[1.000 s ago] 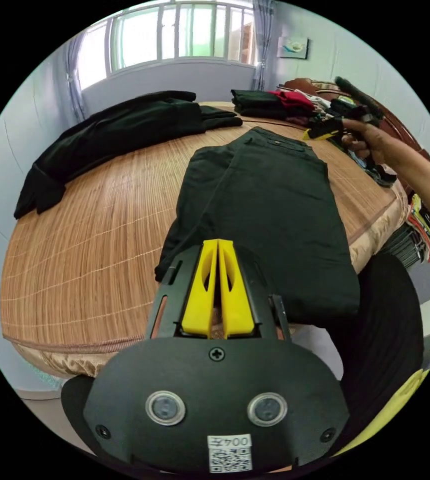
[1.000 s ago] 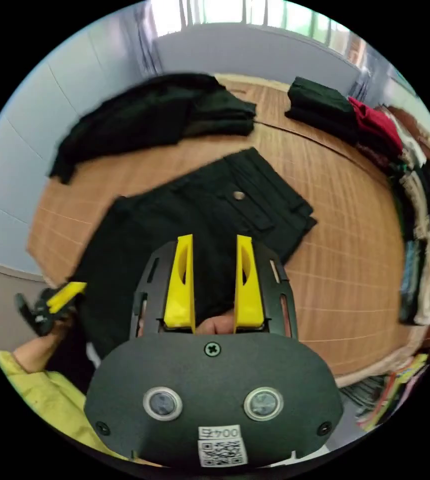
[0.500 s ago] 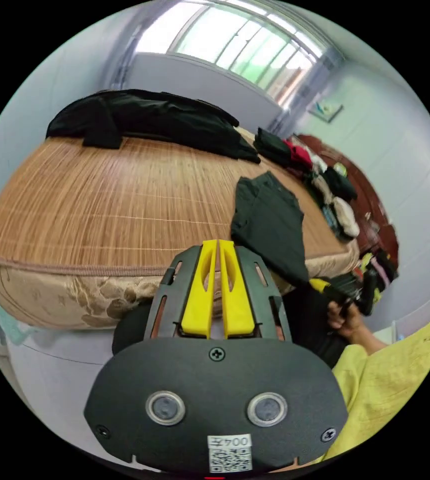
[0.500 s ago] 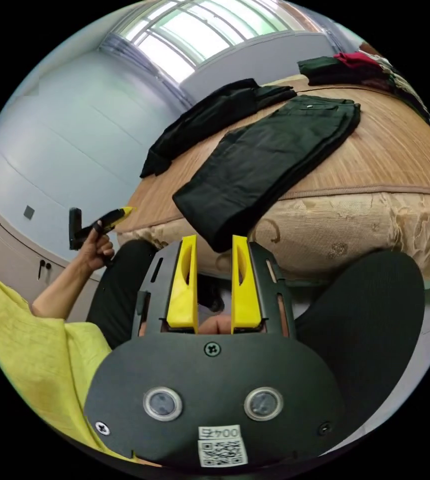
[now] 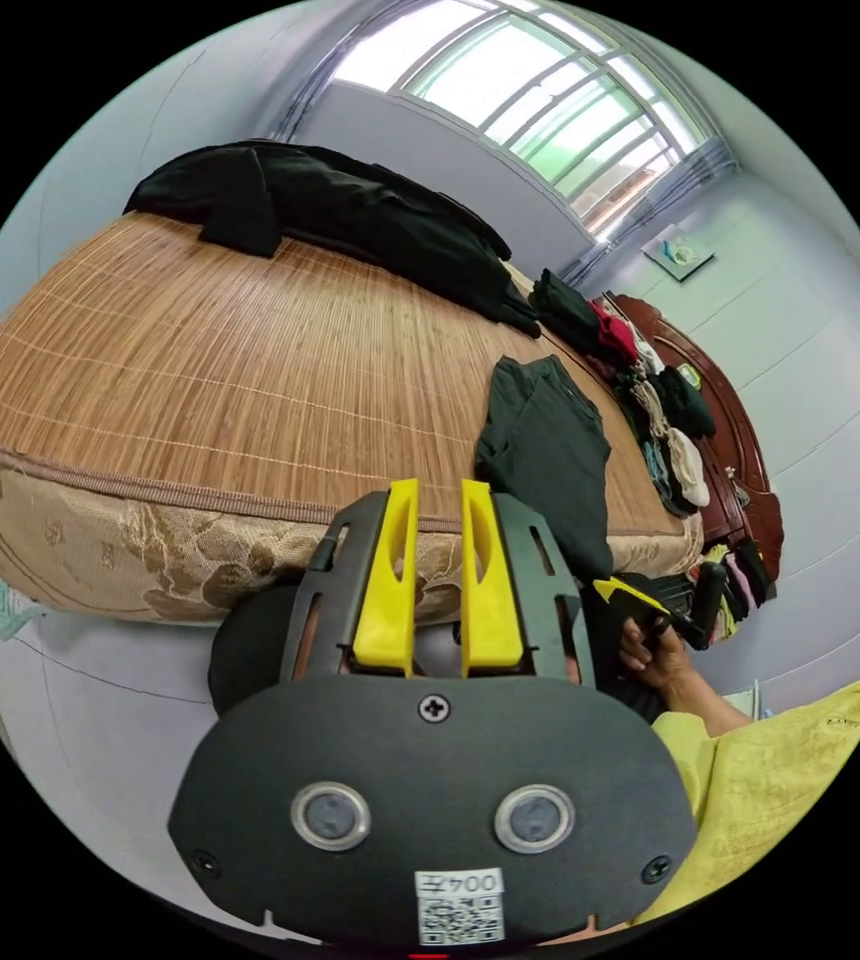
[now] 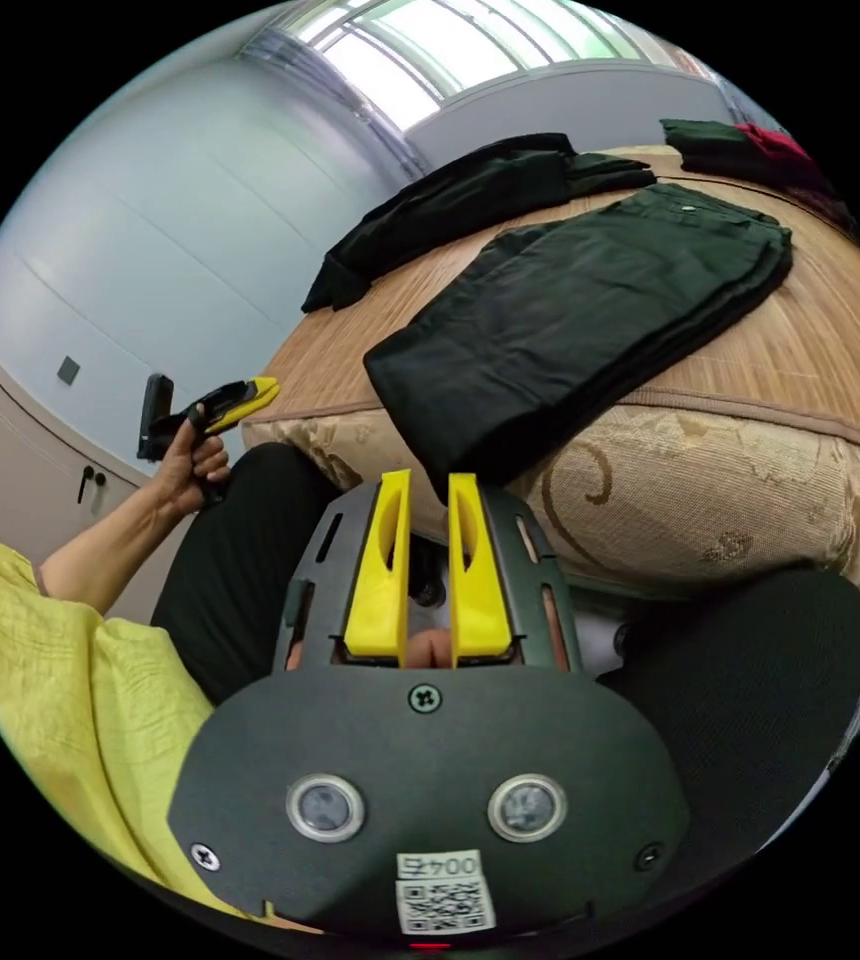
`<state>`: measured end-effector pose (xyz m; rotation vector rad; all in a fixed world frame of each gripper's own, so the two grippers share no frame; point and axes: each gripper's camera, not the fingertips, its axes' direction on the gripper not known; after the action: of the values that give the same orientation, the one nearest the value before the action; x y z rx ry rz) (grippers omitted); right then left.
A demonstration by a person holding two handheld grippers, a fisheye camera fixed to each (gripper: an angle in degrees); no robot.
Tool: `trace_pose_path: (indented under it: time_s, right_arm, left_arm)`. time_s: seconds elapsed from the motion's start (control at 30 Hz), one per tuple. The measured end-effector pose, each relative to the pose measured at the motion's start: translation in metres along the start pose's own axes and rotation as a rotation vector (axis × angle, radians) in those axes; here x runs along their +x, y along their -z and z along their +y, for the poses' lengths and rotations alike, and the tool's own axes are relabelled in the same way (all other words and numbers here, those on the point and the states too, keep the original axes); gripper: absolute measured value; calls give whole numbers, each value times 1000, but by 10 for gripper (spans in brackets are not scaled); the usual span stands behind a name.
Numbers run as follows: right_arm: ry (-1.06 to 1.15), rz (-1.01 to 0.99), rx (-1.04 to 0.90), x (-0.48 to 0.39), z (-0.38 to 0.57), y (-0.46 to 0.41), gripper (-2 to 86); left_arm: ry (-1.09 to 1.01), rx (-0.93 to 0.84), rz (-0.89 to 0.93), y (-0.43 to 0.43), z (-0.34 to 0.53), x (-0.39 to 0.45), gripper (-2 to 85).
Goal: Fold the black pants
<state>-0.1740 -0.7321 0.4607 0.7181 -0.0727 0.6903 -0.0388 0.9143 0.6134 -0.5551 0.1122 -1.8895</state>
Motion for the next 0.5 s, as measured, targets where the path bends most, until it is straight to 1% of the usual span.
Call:
trace_pose_path:
  time_s: [0.13, 0.2, 0.27, 0.33, 0.4, 0.5]
  right_arm:
    - [53, 93, -19, -1, 2, -6, 61]
    - [19, 68, -17, 11, -2, -7, 64]
    - [36, 7, -38, 17, -3, -11, 62]
    - [53, 44, -49, 19, -4, -12, 56]
    - [37, 49, -41, 25, -5, -10, 53]
    - [0, 22, -33, 38, -5, -5, 59]
  left_arm:
    - [-34, -37, -42, -8, -3, 10, 55]
    - [-49, -56, -45, -12, -4, 14, 53]
    - [-76, -78, -53, -16, -6, 21, 48]
    - [-98, -86, -65, -17, -8, 29, 39]
    - [-152, -75, -89, -18, -11, 44, 31]
    - [-299, -44, -78, -34, -17, 86, 27]
